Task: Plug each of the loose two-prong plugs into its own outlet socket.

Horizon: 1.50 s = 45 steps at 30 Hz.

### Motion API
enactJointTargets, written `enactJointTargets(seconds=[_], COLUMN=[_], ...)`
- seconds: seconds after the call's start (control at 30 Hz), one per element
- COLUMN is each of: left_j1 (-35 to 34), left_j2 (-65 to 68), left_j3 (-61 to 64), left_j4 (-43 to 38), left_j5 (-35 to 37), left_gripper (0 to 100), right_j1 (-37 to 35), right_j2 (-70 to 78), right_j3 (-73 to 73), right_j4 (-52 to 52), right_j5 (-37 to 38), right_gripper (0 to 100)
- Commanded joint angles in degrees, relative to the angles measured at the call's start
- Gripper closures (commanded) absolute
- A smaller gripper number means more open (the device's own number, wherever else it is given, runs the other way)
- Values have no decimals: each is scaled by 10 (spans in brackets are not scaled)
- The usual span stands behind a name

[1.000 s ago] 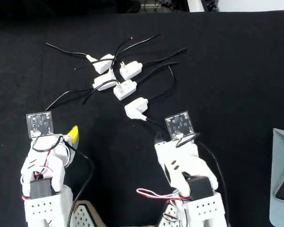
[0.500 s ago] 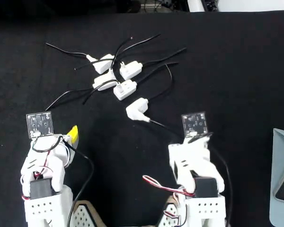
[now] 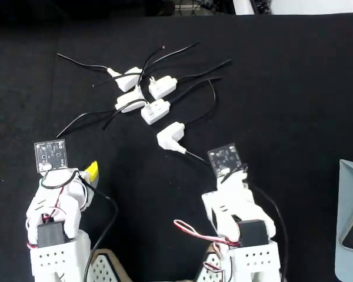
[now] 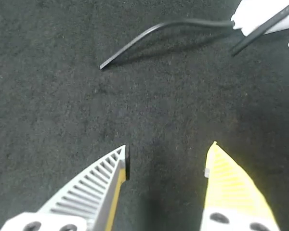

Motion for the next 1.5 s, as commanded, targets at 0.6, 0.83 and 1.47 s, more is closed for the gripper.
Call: enactJointTargets(seconds=[0.6, 0.83, 1.47], left_j1=[26, 28, 28], left_j2=[-3, -3, -3], left_j3=[11, 11, 11], left_j4=[149, 148, 148], left_j5=[9, 9, 9], left_gripper=[935, 968, 967], right_j1=[60, 55, 55], right_j2=[-42, -42, -42], right_j3=[-4, -4, -4], right_j4=[8, 8, 8], right_j5=[-51, -97, -97], right_gripper=[985, 985, 985])
